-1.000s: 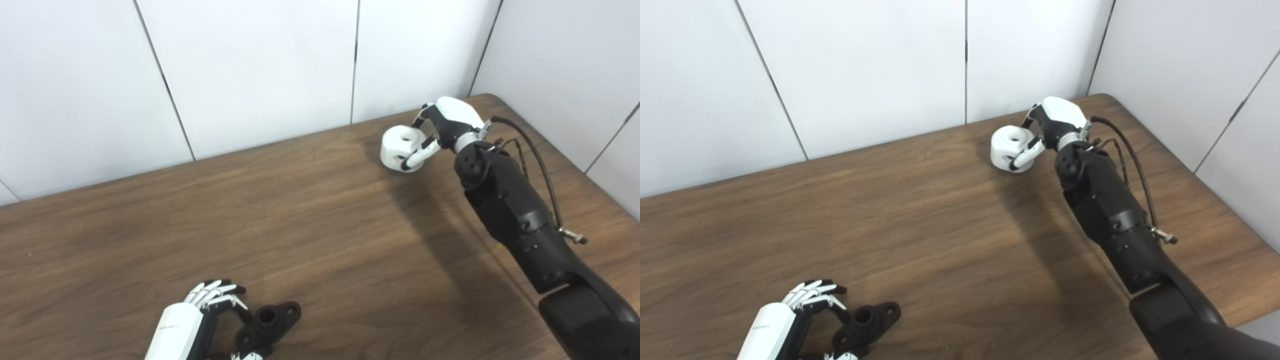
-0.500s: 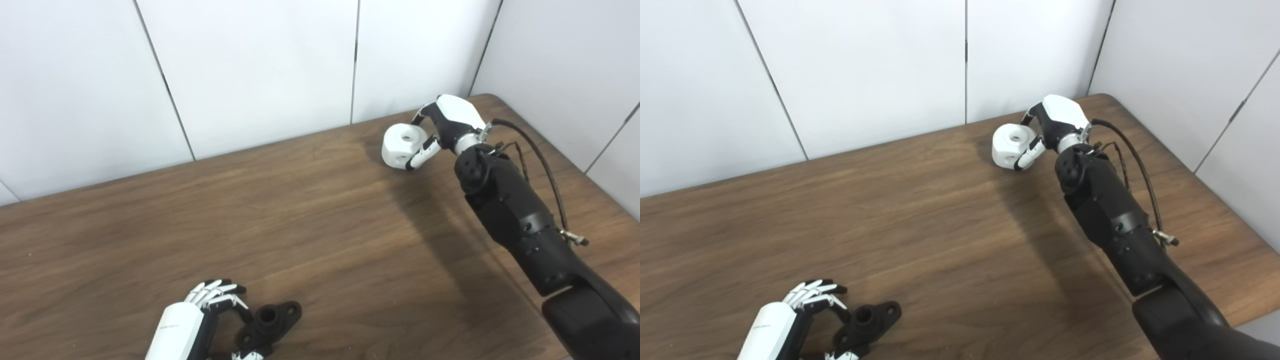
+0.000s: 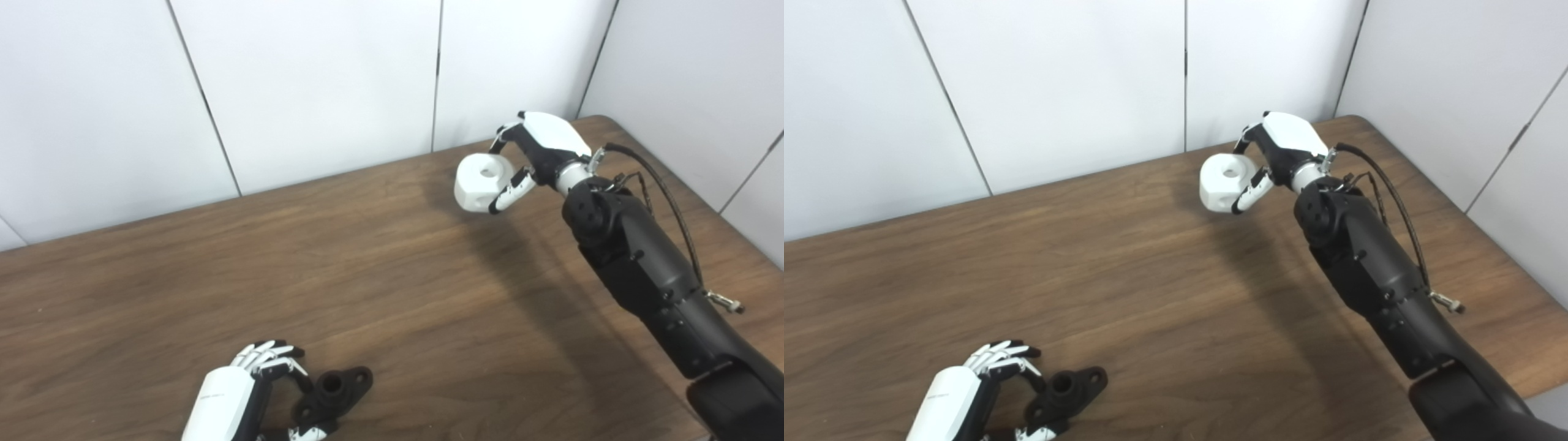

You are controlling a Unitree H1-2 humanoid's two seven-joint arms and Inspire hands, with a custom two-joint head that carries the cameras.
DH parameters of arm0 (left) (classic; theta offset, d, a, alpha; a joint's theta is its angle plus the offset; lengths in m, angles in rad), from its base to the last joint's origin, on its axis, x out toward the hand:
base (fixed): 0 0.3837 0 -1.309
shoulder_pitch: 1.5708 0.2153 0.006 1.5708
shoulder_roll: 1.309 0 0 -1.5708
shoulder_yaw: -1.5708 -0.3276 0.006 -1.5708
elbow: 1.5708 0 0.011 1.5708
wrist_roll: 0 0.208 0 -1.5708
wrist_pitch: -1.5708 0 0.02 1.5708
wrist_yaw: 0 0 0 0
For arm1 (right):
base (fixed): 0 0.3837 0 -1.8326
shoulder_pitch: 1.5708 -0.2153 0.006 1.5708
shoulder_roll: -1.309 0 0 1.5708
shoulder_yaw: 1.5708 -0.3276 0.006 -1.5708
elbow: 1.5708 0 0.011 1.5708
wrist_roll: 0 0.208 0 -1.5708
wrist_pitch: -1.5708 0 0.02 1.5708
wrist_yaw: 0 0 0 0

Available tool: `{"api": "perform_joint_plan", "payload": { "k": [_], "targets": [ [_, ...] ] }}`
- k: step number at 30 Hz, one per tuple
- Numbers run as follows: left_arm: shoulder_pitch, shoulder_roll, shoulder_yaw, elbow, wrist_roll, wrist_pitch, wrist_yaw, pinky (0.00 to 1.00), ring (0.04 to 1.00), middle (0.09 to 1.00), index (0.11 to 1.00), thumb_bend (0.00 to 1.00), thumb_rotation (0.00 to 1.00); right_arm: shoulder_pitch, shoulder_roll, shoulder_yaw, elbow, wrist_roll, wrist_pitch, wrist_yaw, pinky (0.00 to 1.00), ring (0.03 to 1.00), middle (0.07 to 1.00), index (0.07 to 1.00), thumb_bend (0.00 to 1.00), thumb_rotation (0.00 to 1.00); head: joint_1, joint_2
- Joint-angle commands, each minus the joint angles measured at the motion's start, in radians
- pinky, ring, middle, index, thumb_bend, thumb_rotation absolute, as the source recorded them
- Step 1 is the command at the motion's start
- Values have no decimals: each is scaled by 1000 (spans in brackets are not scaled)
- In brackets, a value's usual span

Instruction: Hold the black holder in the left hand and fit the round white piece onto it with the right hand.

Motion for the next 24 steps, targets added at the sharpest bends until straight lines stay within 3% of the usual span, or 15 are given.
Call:
{"api": "perform_joint_plan", "payload": {
  "k": [1, 4, 11, 15, 24],
  "targets": [
    [2, -5, -16, -1, 14, 12, -28, 871, 847, 767, 485, 519, 41, -35, -24, -9, -68, -5, 6, 19, 1000, 1000, 861, 485, 525, 139, 15, 5],
    [1, -16, -24, 0, 23, 22, -29, 882, 853, 771, 485, 519, 41, -31, -21, -5, -123, -2, 10, 70, 1000, 1000, 861, 485, 525, 138, 64, 19],
    [-6, -41, -50, 23, 48, 39, -18, 908, 869, 783, 485, 519, 42, -40, 20, -10, -299, -45, 13, 302, 1000, 1000, 859, 486, 524, 136, 177, 55],
    [-9, -54, -60, 28, 66, 50, -15, 921, 879, 791, 486, 519, 42, -44, 49, -26, -386, -62, 13, 428, 1000, 989, 862, 486, 524, 138, 206, 73],
    [-17, -60, -79, 23, 77, 67, -16, 948, 892, 798, 486, 519, 43, -22, 153, -43, -550, -105, 13, 633, 1000, 964, 856, 484, 525, 140, 225, 112]
  ]
}}
